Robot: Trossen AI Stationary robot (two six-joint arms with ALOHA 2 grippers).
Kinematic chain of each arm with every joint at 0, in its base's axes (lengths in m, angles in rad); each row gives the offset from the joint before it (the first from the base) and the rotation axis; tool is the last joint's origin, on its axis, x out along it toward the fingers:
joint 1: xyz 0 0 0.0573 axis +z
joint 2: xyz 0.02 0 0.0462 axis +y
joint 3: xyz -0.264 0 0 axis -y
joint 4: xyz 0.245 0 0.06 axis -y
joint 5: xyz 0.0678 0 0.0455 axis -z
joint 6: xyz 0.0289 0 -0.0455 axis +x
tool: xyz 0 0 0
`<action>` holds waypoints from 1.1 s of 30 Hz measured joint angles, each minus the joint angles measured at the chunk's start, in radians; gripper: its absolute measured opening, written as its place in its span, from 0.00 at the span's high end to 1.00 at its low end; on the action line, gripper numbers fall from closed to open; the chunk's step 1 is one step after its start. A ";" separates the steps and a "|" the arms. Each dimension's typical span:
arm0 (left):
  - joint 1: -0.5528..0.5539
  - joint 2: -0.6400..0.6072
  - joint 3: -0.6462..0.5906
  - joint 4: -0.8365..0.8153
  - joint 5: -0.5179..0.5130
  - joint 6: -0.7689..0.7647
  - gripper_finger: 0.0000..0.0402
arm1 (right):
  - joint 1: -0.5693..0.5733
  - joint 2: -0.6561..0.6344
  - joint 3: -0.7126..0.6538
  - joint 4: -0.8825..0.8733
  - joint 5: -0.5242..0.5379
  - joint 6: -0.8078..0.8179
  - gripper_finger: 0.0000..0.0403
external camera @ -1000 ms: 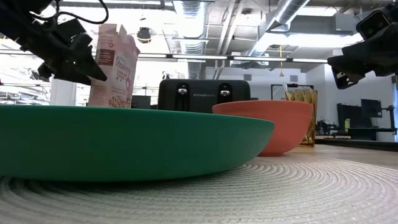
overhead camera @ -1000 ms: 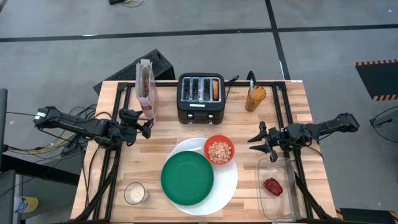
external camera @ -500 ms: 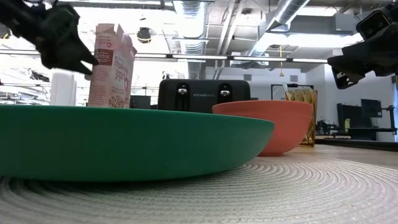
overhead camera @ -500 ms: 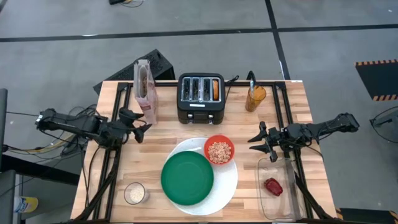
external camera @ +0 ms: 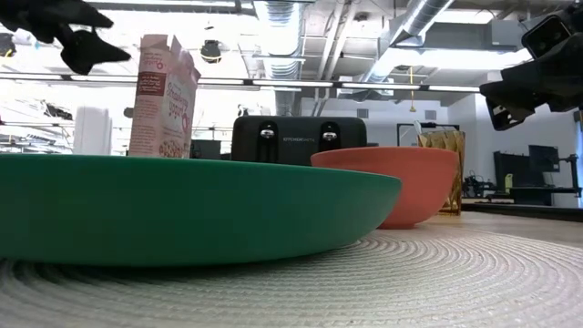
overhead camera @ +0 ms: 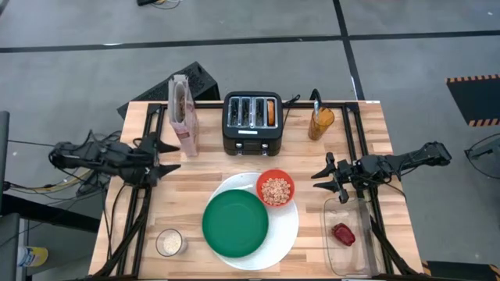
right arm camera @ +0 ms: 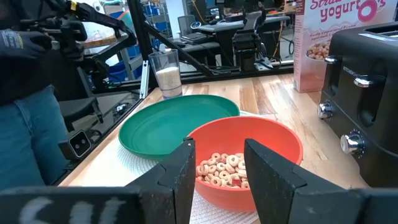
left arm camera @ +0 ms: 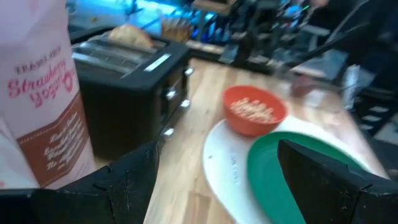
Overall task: Arrange a breakfast setting
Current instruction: Put the spoon from the brown cup to the right of the green plate on the table mat
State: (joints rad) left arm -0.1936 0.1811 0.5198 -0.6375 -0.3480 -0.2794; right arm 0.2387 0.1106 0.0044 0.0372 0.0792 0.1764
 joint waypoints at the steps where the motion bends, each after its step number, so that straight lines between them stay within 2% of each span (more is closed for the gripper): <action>1: 0.000 -0.017 0.000 0.007 0.013 0.006 0.22 | 0.000 0.000 0.000 0.000 0.000 0.000 0.61; 9: 0.000 -0.136 -0.089 0.099 0.061 0.068 0.22 | 0.000 0.000 0.000 0.000 0.000 0.000 0.61; 15: 0.000 -0.167 -0.174 0.245 0.076 0.124 0.22 | 0.000 0.000 0.000 0.000 0.000 0.000 0.61; 25: 0.000 -0.170 -0.370 0.538 0.251 0.212 0.22 | 0.000 0.000 0.000 0.000 0.000 0.000 0.61; 33: 0.000 -0.170 -0.448 0.611 0.374 0.216 0.22 | 0.000 0.000 0.000 0.000 0.000 0.000 0.61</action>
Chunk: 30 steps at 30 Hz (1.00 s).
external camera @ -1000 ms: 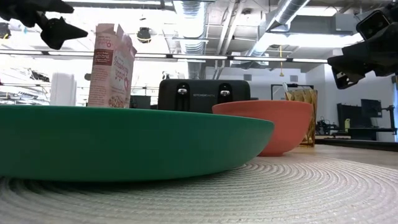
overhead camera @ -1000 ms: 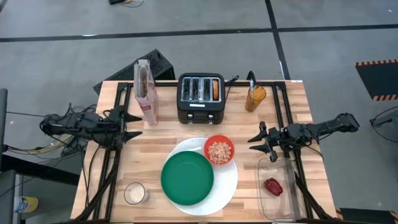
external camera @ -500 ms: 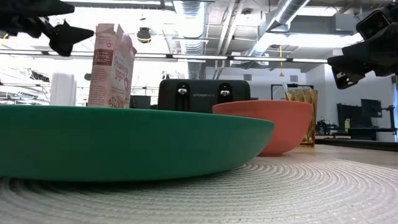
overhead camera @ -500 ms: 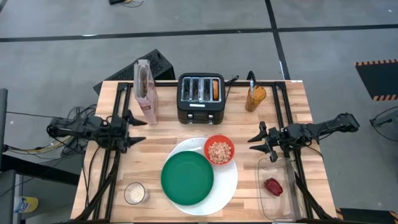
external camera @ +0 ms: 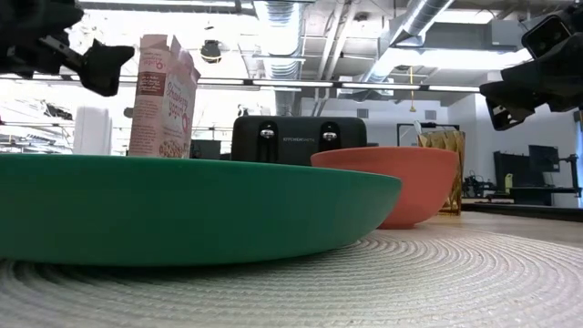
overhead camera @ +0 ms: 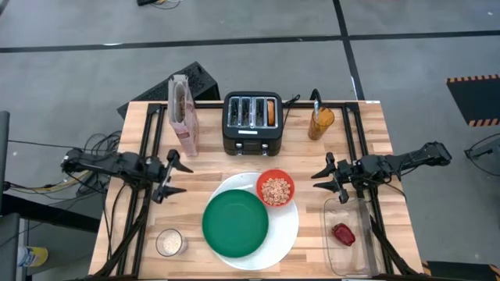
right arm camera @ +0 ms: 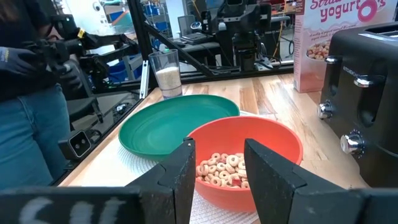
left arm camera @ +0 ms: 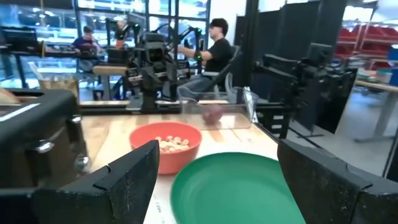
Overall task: Arrange a breakfast setting
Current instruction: Put the spoon from the brown cup to the right of the green plate on the table mat
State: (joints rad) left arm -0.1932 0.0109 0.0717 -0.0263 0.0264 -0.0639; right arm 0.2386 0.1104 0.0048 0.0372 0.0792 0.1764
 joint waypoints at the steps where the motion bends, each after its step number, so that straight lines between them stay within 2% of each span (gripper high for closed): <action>1: 0.000 0.000 -0.010 0.013 0.007 -0.001 0.22 | 0.000 0.000 0.000 0.000 0.000 0.000 0.61; 12: 0.000 0.001 -0.061 0.073 0.021 -0.003 0.22 | 0.000 0.000 0.000 0.000 0.000 0.000 0.61; 21: 0.000 0.002 -0.062 0.061 -0.081 0.014 0.22 | 0.000 0.000 0.000 0.000 0.000 0.000 0.61; 30: 0.000 0.002 -0.063 0.063 -0.085 0.022 0.22 | 0.000 0.000 0.000 0.000 0.000 0.000 0.61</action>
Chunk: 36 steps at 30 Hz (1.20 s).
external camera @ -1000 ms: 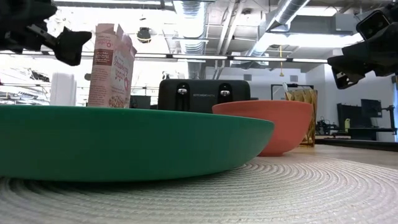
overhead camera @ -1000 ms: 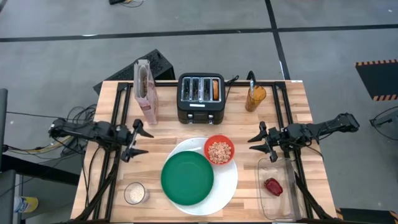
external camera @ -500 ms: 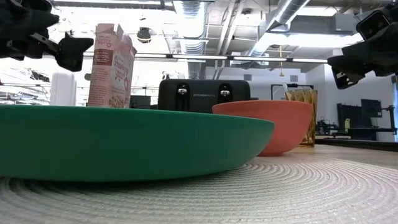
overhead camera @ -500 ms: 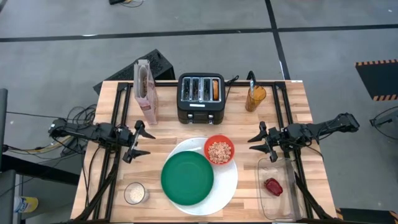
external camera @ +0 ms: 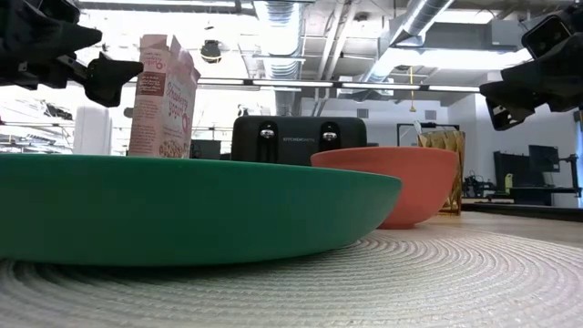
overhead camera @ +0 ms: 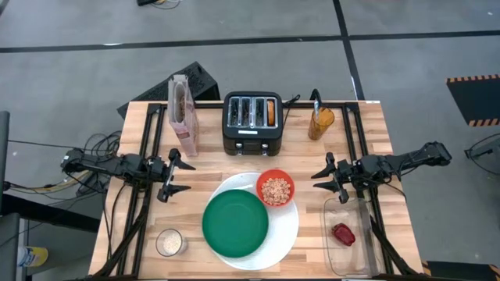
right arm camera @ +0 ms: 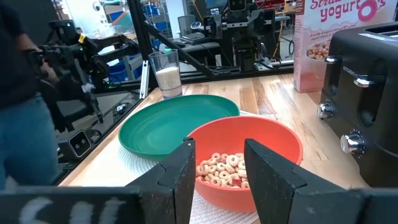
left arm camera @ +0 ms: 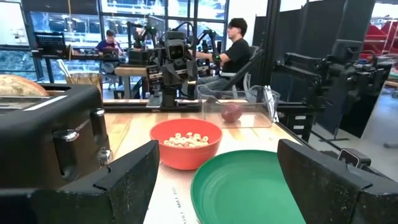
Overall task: Arrange a breakfast setting
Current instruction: Put the spoon from the brown cup to the right of the green plate on the table mat
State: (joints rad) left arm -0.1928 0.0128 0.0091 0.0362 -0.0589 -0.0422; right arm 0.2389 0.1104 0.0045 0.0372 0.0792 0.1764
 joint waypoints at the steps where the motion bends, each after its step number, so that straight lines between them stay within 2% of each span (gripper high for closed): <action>1: 0.000 0.000 0.000 0.000 0.000 -0.001 0.22 | 0.000 0.000 0.000 0.000 0.000 0.000 0.61; 11: 0.000 0.000 -0.001 0.000 -0.001 -0.005 0.22 | 0.000 0.000 0.000 0.000 0.000 -0.003 0.61; 17: 0.000 0.000 -0.002 0.000 -0.001 -0.004 0.22 | -0.001 0.000 0.000 0.000 0.000 -0.215 0.61; 25: 0.000 0.000 -0.002 0.000 -0.001 -0.004 0.22 | -0.001 0.000 0.000 0.049 0.007 -0.151 0.61; 30: 0.000 0.000 -0.002 0.000 -0.001 -0.005 0.22 | -0.001 0.000 0.000 0.188 0.115 -0.110 0.61; 33: 0.000 0.000 -0.002 -0.001 -0.001 -0.004 0.22 | -0.001 -0.001 0.001 0.236 0.230 -0.057 0.61; 36: 0.000 0.000 -0.002 0.000 -0.001 -0.004 0.22 | -0.001 -0.002 0.010 0.256 0.289 -0.052 0.61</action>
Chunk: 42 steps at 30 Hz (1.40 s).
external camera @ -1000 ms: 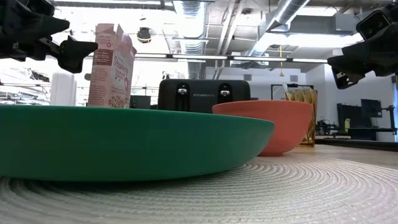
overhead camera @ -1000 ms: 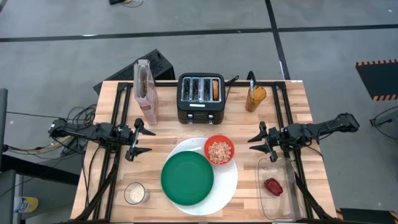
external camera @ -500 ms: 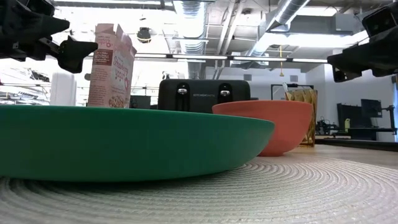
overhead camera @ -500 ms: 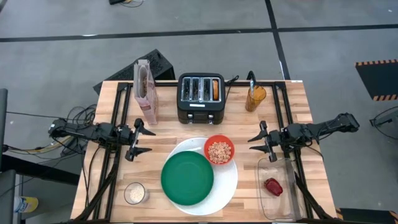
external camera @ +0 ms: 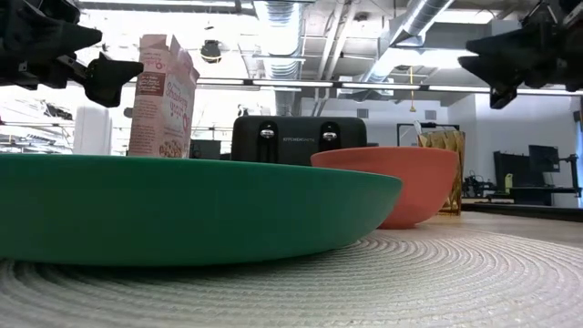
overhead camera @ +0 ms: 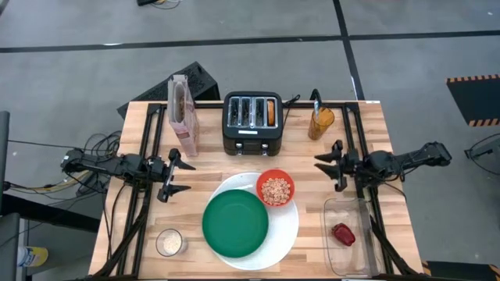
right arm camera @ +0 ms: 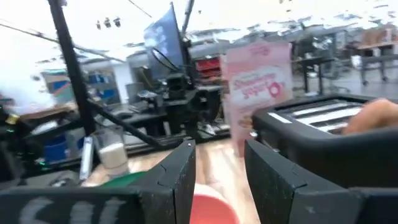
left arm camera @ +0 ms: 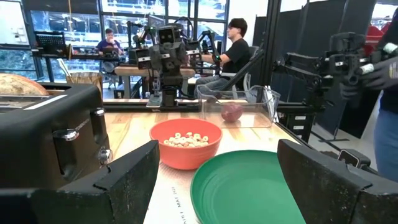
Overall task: Arrange a breakfast setting
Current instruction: Put the spoon from the brown cup to the right of the green plate on the table mat
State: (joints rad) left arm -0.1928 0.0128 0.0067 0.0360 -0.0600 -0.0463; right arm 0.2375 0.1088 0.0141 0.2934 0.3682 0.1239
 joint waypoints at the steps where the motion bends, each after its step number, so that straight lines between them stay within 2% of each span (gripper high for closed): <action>1: 0.000 0.000 0.000 0.000 0.000 0.000 0.22 | -0.001 0.001 0.003 0.002 0.018 0.001 0.61; 6: 0.000 0.000 0.000 0.000 0.000 0.000 0.22 | -0.005 0.000 0.030 0.063 0.155 0.121 0.61; 18: 0.000 0.000 0.000 0.000 0.000 0.000 0.22 | -0.005 0.001 0.123 0.107 0.213 0.132 0.63; 29: 0.000 0.000 0.000 0.000 0.000 0.000 0.22 | -0.077 0.010 0.272 0.096 0.227 -0.240 0.64; 38: 0.000 0.000 0.000 0.000 0.000 0.000 0.22 | -0.205 0.180 0.454 -0.099 0.344 -0.352 0.64; 42: 0.000 0.000 0.000 0.000 0.000 0.000 0.22 | -0.286 0.285 0.523 -0.109 0.366 -0.372 0.64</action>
State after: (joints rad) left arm -0.1928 0.0128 0.0067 0.0360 -0.0600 -0.0467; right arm -0.0486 0.3933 0.5370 0.1848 0.7341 -0.2485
